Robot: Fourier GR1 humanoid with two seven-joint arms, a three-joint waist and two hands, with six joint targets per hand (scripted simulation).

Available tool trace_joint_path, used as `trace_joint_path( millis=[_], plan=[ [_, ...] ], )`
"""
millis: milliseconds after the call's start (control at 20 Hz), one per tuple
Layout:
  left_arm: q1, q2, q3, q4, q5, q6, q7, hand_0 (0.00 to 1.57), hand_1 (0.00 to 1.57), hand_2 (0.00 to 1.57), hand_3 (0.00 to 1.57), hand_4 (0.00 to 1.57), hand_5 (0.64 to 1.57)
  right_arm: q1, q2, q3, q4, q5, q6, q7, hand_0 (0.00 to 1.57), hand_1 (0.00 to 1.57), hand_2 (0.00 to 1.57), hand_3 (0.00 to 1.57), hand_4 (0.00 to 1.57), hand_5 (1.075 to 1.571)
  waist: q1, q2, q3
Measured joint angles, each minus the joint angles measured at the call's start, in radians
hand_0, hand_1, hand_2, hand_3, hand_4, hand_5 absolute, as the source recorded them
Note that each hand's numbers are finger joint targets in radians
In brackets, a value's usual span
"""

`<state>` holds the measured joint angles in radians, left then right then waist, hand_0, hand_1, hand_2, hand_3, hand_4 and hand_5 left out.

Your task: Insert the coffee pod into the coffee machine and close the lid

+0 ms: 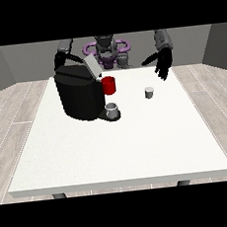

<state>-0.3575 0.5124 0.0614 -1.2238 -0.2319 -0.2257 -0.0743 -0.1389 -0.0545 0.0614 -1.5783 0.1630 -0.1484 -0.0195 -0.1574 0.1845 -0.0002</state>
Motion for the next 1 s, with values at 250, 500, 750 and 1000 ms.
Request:
trace_joint_path(
  millis=[250, 500, 750, 1000],
  plan=[
    [-0.062, 0.019, -0.007, 0.132, -0.066, -0.001, -0.041, 0.00, 0.00, 0.00, 0.00, 0.00, 1.571, -0.026, 0.021, 0.028, -0.013, 0.023, -0.016, 0.033, 0.00, 0.00, 0.00, 0.00, 0.00, 1.571, -0.026, 0.047, -0.0002],
    [-0.107, 0.020, -0.020, 0.249, -0.143, 0.033, -0.087, 0.00, 0.00, 0.29, 0.00, 0.00, 1.571, -0.032, 0.023, 0.035, -0.011, 0.026, -0.003, 0.064, 0.00, 0.00, 0.00, 0.00, 0.00, 1.571, -0.039, 0.075, -0.0003],
    [-0.176, 0.001, -0.034, 0.315, -0.214, 0.094, -0.115, 0.95, 0.95, 0.97, 0.66, 0.00, 1.571, -0.079, 0.031, 0.014, 0.049, 0.011, -0.014, 0.044, 0.00, 0.00, 0.00, 0.00, 0.00, 1.571, -0.022, 0.106, -0.0001],
    [-0.212, -0.031, -0.074, 0.350, -0.310, 0.185, -0.135, 1.07, 1.07, 1.13, 0.93, 0.46, 1.571, -0.117, 0.033, 0.003, 0.099, 0.016, -0.014, 0.045, 0.00, 0.00, 0.00, 0.00, 0.00, 1.571, -0.009, 0.110, 0.0000]
  ],
)
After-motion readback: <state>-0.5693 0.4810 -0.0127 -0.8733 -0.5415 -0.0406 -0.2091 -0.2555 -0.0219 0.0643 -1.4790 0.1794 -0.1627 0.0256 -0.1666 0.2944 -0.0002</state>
